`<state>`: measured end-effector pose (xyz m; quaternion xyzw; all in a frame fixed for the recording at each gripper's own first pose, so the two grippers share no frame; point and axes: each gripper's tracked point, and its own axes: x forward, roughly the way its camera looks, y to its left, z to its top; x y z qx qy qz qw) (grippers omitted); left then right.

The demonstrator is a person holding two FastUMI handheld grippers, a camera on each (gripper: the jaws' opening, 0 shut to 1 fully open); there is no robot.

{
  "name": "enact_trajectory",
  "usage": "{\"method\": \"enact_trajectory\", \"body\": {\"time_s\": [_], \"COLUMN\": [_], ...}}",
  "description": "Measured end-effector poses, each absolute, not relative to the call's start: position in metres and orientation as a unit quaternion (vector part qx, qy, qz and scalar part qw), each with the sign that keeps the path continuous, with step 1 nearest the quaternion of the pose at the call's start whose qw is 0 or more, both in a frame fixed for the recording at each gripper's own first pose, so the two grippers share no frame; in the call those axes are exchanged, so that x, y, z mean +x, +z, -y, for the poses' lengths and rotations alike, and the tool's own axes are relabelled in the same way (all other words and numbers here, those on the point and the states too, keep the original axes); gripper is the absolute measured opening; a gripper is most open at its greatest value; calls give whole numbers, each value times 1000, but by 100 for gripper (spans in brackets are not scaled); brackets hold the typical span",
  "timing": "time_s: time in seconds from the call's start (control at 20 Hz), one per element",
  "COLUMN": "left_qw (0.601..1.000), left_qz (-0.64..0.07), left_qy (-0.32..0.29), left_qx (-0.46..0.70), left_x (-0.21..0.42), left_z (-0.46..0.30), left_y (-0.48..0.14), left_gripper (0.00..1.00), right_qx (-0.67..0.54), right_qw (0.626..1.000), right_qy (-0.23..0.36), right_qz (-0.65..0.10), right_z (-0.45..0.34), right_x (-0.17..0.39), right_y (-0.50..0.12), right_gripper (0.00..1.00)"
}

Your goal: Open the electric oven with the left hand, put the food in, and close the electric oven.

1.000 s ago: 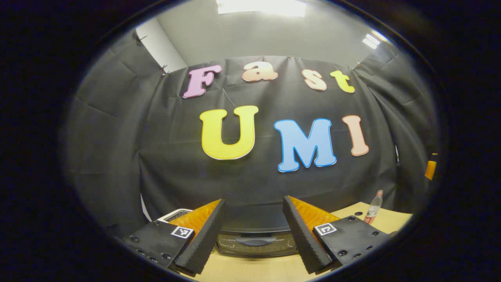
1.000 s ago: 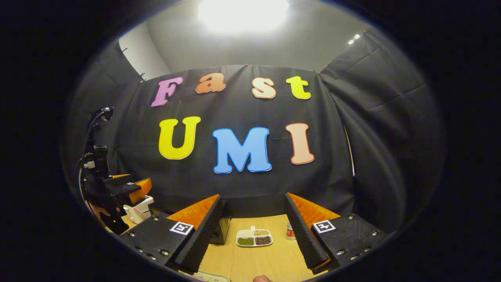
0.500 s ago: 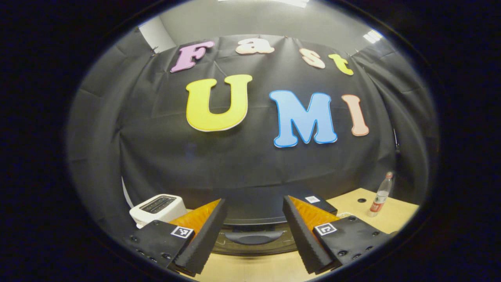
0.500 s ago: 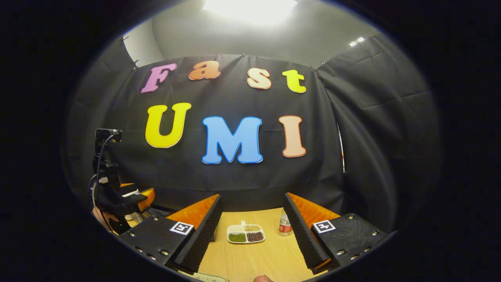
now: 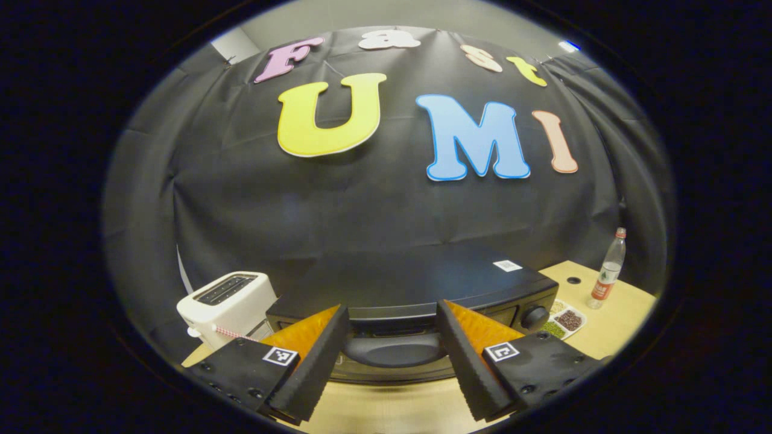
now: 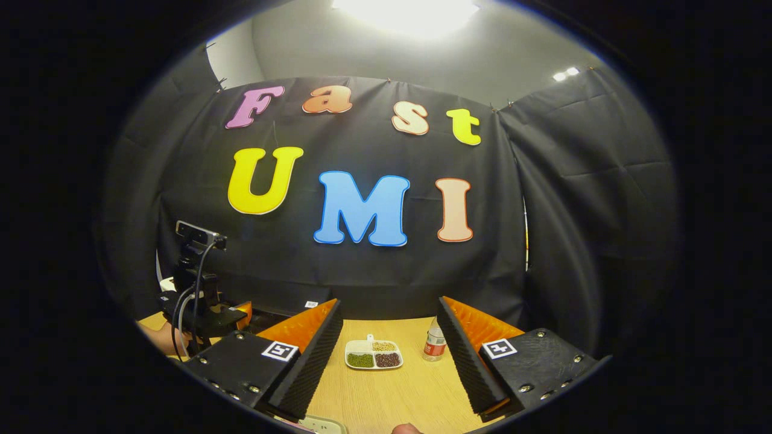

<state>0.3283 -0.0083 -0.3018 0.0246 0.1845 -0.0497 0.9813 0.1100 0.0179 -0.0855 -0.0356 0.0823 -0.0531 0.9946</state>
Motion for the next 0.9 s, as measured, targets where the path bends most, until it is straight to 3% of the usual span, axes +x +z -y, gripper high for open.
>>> {"method": "enact_trajectory", "body": {"time_s": [0.15, 0.25, 0.3, 0.35, 0.5, 0.55, 0.6, 0.65, 0.7, 0.75, 0.9], "left_qw": [981, 981, 982, 981, 982, 981, 982, 981, 981, 981, 979], "left_qz": [-185, -187, -185, -188, -186, -190, -188, -189, -188, -190, -197], "left_qy": [-45, -40, -38, -37, -35, -34, -34, -34, -33, -32, -32], "left_qx": [26, 29, 30, 30, 19, 16, 14, 17, 20, 24, 34], "left_x": [328, 327, 326, 324, 312, 306, 299, 293, 286, 280, 262], "left_z": [7, 6, 6, 6, 5, 5, 4, 4, 5, 5, 5], "left_y": [-309, -310, -309, -310, -310, -310, -312, -312, -313, -313, -319], "left_gripper": [100, 91, 92, 100, 100, 92, 100, 92, 100, 91, 91], "right_qx": [-41, -41, -40, -40, -41, -41, -41, -39, -37, -35, -33], "right_qw": [995, 995, 995, 995, 996, 996, 996, 996, 996, 996, 997], "right_qy": [-49, -48, -47, -47, -44, -43, -41, -41, -39, -38, -34], "right_qz": [-82, -83, -82, -80, -72, -71, -70, -69, -69, -69, -66], "right_z": [-18, -15, -16, -15, -13, -12, -12, -10, -9, -9, -6], "right_x": [108, 107, 107, 107, 104, 104, 103, 103, 102, 102, 100], "right_y": [-84, -85, -83, -81, -76, -75, -76, -75, -75, -75, -73], "right_gripper": [95, 95, 95, 95, 95, 95, 95, 95, 95, 95, 95]}}
